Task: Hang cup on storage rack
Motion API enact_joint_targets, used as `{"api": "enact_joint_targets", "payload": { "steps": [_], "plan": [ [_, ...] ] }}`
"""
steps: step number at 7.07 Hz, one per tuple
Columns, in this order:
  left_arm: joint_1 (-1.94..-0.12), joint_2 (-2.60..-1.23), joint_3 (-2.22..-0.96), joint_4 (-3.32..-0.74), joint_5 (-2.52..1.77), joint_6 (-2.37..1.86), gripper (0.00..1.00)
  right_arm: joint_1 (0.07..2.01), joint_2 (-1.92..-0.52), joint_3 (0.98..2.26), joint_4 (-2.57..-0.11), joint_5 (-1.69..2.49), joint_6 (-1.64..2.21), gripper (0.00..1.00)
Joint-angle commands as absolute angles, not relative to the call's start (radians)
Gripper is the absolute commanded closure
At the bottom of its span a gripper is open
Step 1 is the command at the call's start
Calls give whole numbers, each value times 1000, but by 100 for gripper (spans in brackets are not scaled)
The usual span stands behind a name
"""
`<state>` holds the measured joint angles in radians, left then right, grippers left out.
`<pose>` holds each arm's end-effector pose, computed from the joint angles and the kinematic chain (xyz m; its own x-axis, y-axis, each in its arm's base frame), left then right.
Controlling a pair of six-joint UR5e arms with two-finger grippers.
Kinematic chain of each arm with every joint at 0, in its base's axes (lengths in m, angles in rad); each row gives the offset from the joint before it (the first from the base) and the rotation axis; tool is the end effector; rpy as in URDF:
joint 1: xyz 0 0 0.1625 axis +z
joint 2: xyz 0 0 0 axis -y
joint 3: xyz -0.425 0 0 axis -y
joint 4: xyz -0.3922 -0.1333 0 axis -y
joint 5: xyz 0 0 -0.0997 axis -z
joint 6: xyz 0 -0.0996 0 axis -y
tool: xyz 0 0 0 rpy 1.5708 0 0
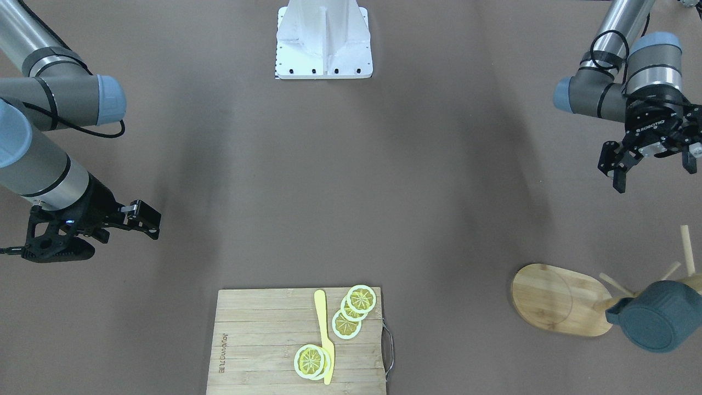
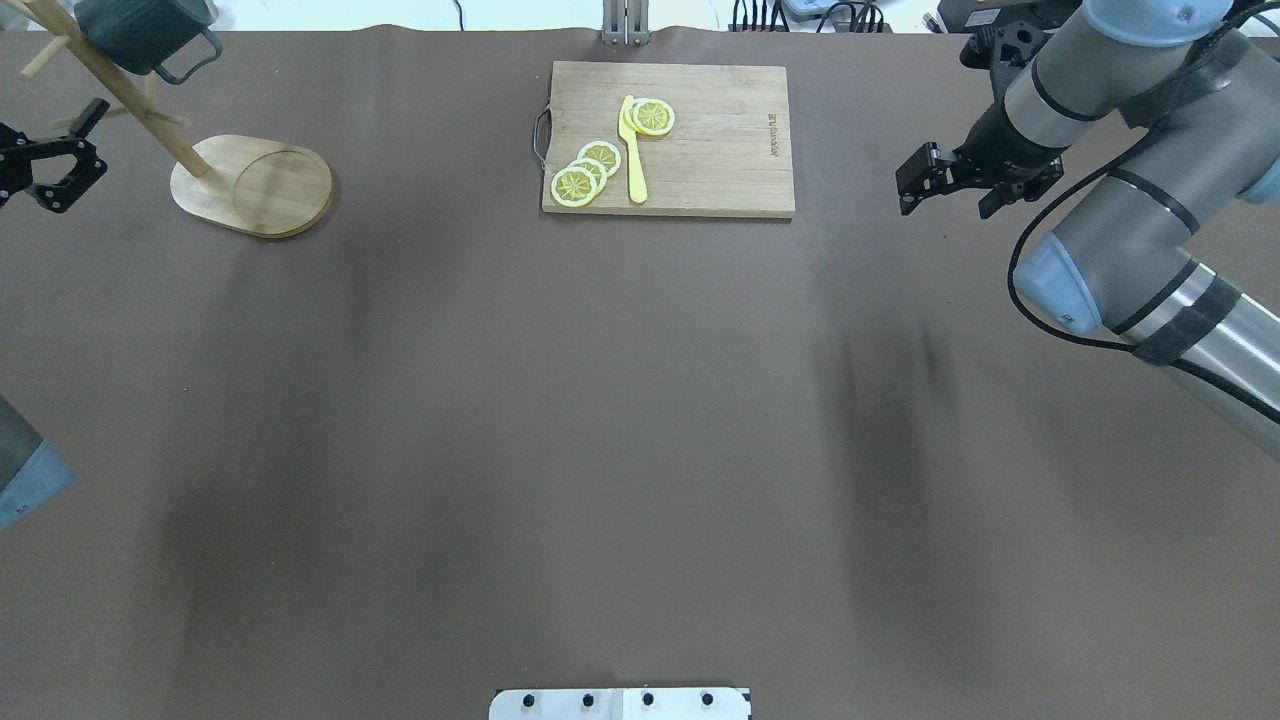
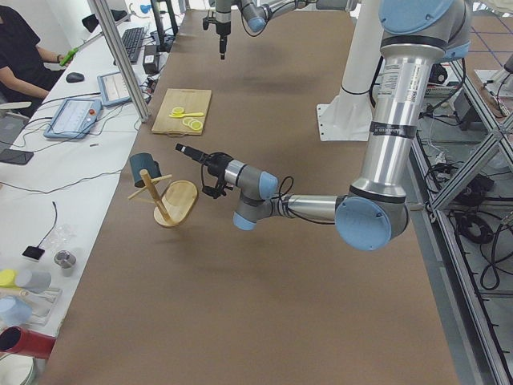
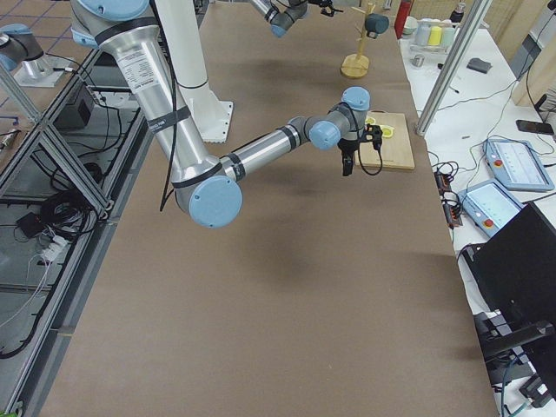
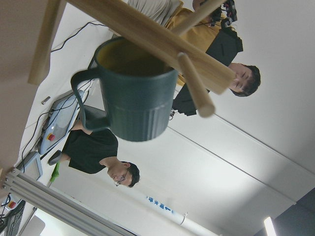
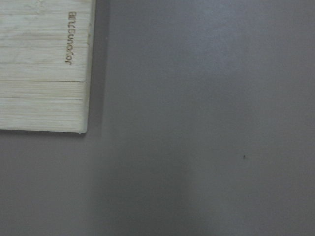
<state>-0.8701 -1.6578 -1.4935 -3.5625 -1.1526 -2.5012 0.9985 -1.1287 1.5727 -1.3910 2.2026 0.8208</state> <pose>0.1704 -0.4714 0.4535 -0.9117 -0.0556 -0.4070 0.3437 0.4393 -0.8300 -0.2969 -0.5984 0.3852 0.6567 0.0037 0.7542 -0.0600 0.9971 0.0474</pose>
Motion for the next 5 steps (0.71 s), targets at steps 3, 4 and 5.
{"api": "enact_joint_targets", "payload": {
  "steps": [3,4,5],
  "plan": [
    [-942,-1563,-1876,-3229,-1158,-1942,2,1181,-1306,1563,-1393,2233,578,0],
    [-987,-1543,-1871,-3226,-1160,-1821,2,1240,-1357,1560,-1394,2233,507,0],
    [-1047,-1539,-1856,-3199,-1166,-1667,2,1291,-1405,1560,-1393,2233,453,0]
  ]
}}
